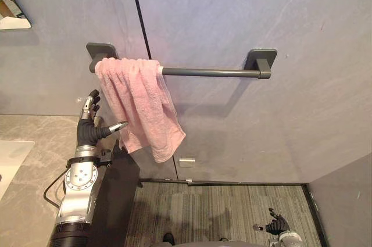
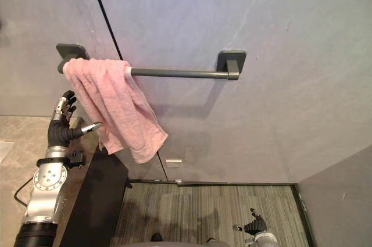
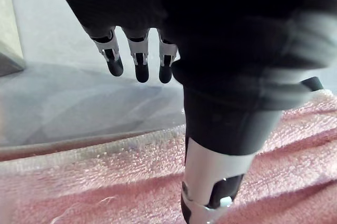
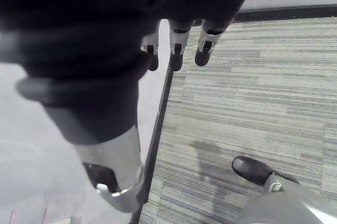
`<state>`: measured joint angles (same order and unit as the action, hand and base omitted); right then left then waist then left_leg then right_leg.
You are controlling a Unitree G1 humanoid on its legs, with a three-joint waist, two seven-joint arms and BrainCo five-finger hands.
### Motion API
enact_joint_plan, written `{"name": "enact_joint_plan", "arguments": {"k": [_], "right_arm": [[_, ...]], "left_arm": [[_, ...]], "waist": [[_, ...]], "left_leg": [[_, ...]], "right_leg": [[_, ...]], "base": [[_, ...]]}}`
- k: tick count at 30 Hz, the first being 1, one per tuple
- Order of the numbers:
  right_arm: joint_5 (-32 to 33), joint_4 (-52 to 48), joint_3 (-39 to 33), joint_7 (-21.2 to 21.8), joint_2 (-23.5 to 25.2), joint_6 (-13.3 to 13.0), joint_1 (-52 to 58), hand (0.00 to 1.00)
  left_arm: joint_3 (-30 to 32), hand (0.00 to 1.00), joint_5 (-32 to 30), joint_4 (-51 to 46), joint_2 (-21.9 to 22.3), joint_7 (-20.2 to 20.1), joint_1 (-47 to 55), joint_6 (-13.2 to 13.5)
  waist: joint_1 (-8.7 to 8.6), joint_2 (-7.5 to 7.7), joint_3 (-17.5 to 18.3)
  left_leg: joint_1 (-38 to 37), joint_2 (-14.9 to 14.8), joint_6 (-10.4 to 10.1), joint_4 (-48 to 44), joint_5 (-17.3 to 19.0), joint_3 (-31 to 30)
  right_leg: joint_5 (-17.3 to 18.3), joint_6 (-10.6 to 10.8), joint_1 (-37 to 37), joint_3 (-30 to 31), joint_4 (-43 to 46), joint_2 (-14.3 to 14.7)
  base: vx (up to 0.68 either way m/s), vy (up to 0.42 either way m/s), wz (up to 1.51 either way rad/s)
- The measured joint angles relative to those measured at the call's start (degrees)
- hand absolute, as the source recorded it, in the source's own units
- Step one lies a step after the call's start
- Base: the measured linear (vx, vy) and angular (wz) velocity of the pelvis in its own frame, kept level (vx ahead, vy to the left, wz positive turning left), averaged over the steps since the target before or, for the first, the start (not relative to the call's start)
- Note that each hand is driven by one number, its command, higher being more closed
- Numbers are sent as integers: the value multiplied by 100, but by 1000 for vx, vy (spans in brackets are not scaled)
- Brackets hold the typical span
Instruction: Organize washtable
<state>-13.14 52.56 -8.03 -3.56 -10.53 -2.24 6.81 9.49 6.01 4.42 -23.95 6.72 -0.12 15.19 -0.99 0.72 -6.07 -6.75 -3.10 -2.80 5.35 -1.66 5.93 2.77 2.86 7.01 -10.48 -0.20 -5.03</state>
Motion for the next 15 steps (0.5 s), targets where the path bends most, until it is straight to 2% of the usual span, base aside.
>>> {"name": "enact_joint_plan", "arguments": {"k": [2,3,15], "right_arm": [[-1,-3,4,0,-10,-4,-22,0],[-7,-3,9,4,-9,-5,-13,0],[-49,-7,205,9,-21,0,-20,0]], "left_arm": [[-2,0,-8,94,-2,1,-27,-16],[-2,100,-10,95,-3,0,-37,-32],[-273,100,-141,375,-167,-20,-118,-87]], "waist": [[-8,0,0],[-12,2,0],[-115,51,31]], "left_leg": [[0,0,1,0,1,15],[0,0,1,1,1,16],[5,1,-2,8,4,66]], "right_leg": [[-12,4,-3,19,-5,0],[-21,4,-5,24,-5,-1],[-105,36,-30,99,-119,3]], "base": [[-33,-5,-4],[-35,-4,-1],[-41,-5,-3]]}}
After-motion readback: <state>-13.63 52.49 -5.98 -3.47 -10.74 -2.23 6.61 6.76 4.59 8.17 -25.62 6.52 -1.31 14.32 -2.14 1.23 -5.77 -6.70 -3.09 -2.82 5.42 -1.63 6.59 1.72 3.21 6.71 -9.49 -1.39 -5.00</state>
